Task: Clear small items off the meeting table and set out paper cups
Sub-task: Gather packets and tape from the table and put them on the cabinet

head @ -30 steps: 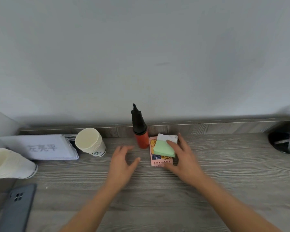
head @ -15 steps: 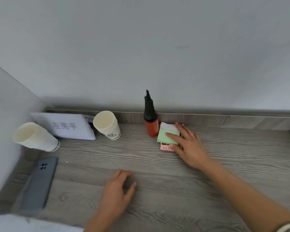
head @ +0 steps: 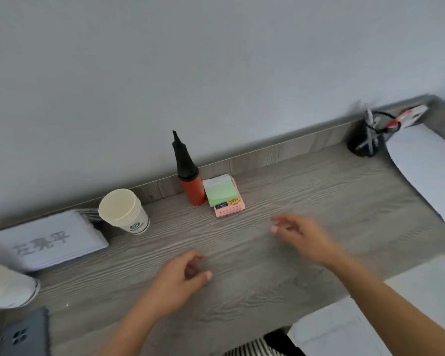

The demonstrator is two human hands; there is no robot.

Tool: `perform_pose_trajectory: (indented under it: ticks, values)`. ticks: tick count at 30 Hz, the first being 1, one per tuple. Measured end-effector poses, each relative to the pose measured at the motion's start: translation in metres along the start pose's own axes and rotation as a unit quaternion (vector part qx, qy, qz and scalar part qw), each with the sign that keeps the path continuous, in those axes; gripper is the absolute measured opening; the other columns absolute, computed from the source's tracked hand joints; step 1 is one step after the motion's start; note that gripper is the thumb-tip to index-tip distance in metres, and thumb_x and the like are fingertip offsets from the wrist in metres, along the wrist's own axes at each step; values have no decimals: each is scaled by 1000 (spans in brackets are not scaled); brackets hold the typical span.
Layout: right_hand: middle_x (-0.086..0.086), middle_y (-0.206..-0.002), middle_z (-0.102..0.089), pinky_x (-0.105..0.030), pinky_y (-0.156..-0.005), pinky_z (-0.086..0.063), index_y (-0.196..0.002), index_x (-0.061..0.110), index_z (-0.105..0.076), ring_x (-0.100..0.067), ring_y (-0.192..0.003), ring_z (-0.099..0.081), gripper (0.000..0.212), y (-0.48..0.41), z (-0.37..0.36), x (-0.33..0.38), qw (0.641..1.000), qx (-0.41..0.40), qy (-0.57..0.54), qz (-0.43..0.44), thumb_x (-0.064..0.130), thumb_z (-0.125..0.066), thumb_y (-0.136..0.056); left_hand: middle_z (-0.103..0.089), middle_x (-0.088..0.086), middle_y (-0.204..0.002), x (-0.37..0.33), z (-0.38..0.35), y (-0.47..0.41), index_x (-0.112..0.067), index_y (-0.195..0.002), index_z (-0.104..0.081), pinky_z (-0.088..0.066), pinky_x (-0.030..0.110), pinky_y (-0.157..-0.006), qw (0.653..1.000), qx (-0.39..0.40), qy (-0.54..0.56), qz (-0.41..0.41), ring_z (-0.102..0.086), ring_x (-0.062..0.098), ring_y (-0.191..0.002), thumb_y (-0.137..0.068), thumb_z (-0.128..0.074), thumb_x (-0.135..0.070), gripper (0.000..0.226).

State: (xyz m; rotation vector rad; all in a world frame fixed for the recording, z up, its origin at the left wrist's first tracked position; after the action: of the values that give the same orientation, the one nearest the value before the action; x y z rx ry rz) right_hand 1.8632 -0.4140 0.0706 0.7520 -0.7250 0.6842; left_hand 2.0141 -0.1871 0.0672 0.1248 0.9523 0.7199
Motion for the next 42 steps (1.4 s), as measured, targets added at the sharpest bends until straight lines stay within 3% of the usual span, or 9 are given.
perform_pose_trajectory:
  ticks: [4, 8, 12, 17, 22, 30, 36, 39, 42]
  values:
    - [9, -98, -74, -10, -64, -49, -116, 21, -68, 3, -78, -69, 25, 106, 7, -68, 982, -65, -131, -119, 28, -65, -92, -68, 6, -101, -10, -18, -9, -28, -103, -64, -50, 32, -77, 986, 77, 141, 31, -64, 20, -90, -86, -71, -21, 19]
    - [12, -94, -78, -27, -73, -53, -107, 30, -70, -6, -84, -73, 16, 215, 19, -126, 939, -187, -206, -205, 27, -64, -92, -73, 19, -94, -40, -47, -17, -8, -108, -66, -52, 33, -71, 966, 111, 233, 31, -68, 22, -79, -90, -63, -7, 18]
    - [1, -94, -79, -34, -76, -56, -106, 23, -71, -14, -83, -74, 16, 326, 29, -178, 860, -327, -285, -269, 21, -64, -92, -76, 10, -77, -78, -84, -22, -9, -97, -69, -54, 34, -66, 959, 128, 253, 8, -71, 19, -68, -92, -59, -4, 12]
    - [-5, -94, -78, -38, -77, -55, -105, 19, -72, -23, -87, -74, 15, 453, 32, -233, 746, -477, -351, -304, 19, -62, -93, -77, 10, -74, -148, -155, -29, -11, -93, -68, -55, 28, -58, 964, 173, 197, -47, -72, 18, -64, -92, -59, -4, 12]
    - [-4, -93, -78, -36, -75, -55, -106, 19, -71, -21, -85, -74, 16, 561, 38, -283, 670, -550, -375, -328, 18, -62, -93, -75, 13, -83, -248, -269, -1, -14, -95, -70, -51, 32, -66, 953, 247, 120, -129, -69, 26, -78, -91, -60, -7, 12]
    - [-5, -92, -79, -41, -78, -55, -104, 17, -71, -21, -85, -74, 15, 680, 84, -340, 573, -641, -385, -335, 15, -59, -95, -78, 6, -96, -391, -421, 60, -20, -108, -68, -55, 42, -83, 892, 400, 28, -209, -74, 20, -90, -85, -64, -23, 23]
    - [1, -90, -79, -41, -78, -55, -104, 18, -72, -14, -80, -75, 15, 724, 160, -391, 519, -697, -375, -323, 16, -60, -94, -74, 22, -90, -489, -521, 21, -8, -101, -67, -55, 42, -72, 900, 380, 53, -207, -68, 37, -88, -93, -56, -1, 15]
    - [2, -91, -79, -40, -78, -56, -104, 20, -71, -13, -80, -75, 15, 743, 203, -416, 491, -723, -366, -319, 17, -61, -93, -69, 22, -87, -557, -586, 16, -6, -98, -64, -56, 36, -62, 888, 400, 70, -215, -65, 34, -80, -93, -54, 2, 14]
    - [2, -90, -79, -41, -78, -57, -104, 18, -72, -13, -79, -75, 16, 761, 252, -434, 461, -748, -360, -313, 16, -62, -92, -69, 21, -84, -635, -648, 24, -6, -97, -65, -52, 38, -67, 866, 428, 82, -245, -64, 34, -76, -93, -54, 3, 14]
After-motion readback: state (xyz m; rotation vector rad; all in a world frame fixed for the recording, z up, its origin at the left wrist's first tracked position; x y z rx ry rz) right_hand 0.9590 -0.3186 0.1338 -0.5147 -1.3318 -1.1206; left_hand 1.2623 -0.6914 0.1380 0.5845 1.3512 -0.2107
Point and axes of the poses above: each hand's wrist, its own y-axis away from the middle knuckle, its own z-axis out of the back of the hand, x = y × z, the point moved 10 cm from there along -y, towards the middle knuckle
